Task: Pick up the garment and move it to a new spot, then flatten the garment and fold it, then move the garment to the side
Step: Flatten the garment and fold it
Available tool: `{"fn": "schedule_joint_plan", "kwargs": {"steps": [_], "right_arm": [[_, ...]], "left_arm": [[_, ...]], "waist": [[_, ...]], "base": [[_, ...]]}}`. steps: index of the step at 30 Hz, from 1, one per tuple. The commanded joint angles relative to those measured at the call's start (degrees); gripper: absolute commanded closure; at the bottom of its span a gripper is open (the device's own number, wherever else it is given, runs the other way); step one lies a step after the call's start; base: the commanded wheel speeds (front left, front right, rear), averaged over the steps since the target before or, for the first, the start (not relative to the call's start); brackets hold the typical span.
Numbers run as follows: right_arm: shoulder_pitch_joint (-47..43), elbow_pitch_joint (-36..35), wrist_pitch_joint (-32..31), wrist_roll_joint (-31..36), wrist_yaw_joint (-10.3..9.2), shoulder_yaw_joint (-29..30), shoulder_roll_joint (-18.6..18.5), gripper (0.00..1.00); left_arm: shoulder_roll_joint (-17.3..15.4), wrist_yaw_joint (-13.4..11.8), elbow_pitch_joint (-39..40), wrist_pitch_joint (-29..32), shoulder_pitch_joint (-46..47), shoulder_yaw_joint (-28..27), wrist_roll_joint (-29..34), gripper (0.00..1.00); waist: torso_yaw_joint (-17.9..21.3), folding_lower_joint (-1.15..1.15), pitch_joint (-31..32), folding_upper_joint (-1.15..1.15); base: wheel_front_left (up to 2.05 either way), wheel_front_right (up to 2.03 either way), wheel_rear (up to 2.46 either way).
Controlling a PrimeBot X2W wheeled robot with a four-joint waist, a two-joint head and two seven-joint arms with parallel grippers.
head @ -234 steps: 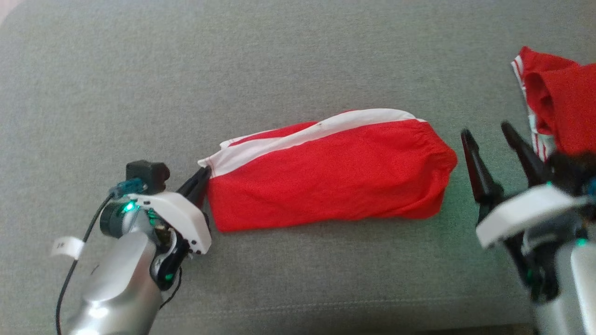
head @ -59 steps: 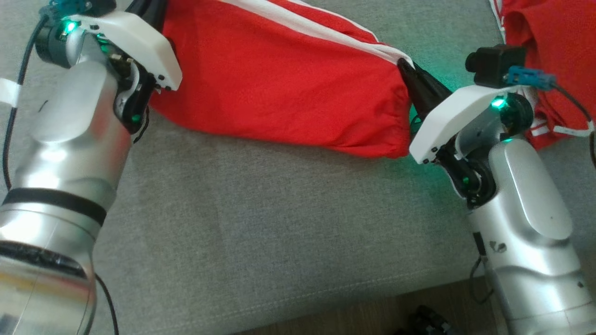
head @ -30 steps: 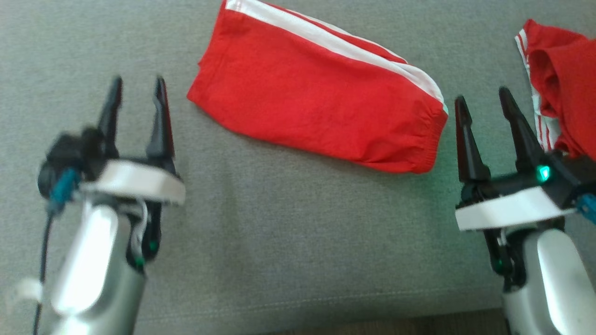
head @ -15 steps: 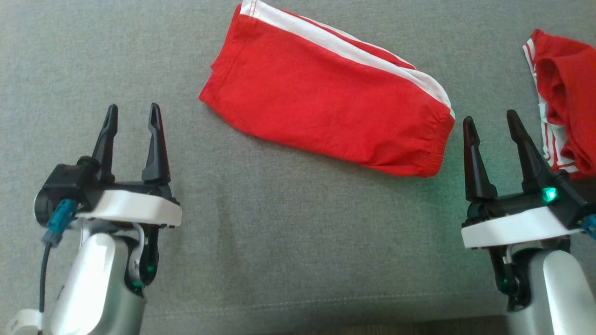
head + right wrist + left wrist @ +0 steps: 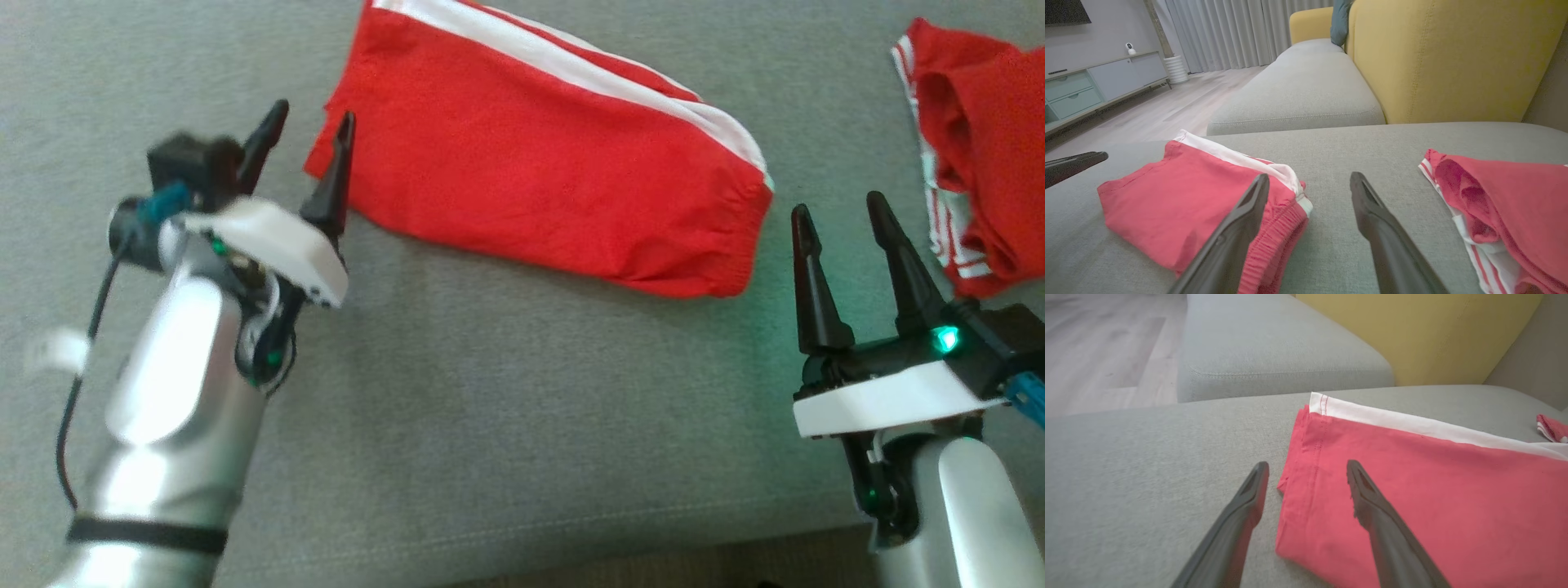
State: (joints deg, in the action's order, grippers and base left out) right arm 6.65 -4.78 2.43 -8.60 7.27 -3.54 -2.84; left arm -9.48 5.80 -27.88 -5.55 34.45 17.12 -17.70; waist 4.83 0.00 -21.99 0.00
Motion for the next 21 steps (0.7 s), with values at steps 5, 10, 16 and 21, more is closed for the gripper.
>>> {"fn": "schedule_joint_plan", "kwargs": {"steps": [5, 10, 16, 21], "right_arm": [[1.3, -1.0, 0.3, -1.4, 0.22, -1.6, 0.0, 0.0], [0.9, -0.7, 0.6, -2.2, 0.22, -1.4, 0.0, 0.0], [0.9, -0.5, 0.4, -3.0, 0.22, -1.4, 0.0, 0.0], [1.1, -0.4, -0.1, -3.4, 0.22, -1.7, 0.0, 0.0]], "left_arm": [[-3.1, 1.2, -10.2, 5.6, 8.6, 0.6, -1.6, 0.0], [-4.5, 1.5, -18.7, 9.4, 13.7, 3.4, -1.3, 0.0], [-4.5, 1.6, -24.8, 14.0, 17.0, 6.3, -1.3, 0.0], [-4.7, 1.7, -27.3, 15.2, 19.2, 10.0, -1.0, 1.0]], "waist": [[3.7, 0.0, -1.2, 0.0], [4.7, 0.0, -1.6, 0.0], [4.8, 0.0, -1.6, 0.0], [4.6, 0.0, -1.7, 0.0]], "base": [[0.0, 0.0, 0.0], [0.0, 0.0, 0.0], [0.0, 0.0, 0.0], [0.0, 0.0, 0.0]]}}
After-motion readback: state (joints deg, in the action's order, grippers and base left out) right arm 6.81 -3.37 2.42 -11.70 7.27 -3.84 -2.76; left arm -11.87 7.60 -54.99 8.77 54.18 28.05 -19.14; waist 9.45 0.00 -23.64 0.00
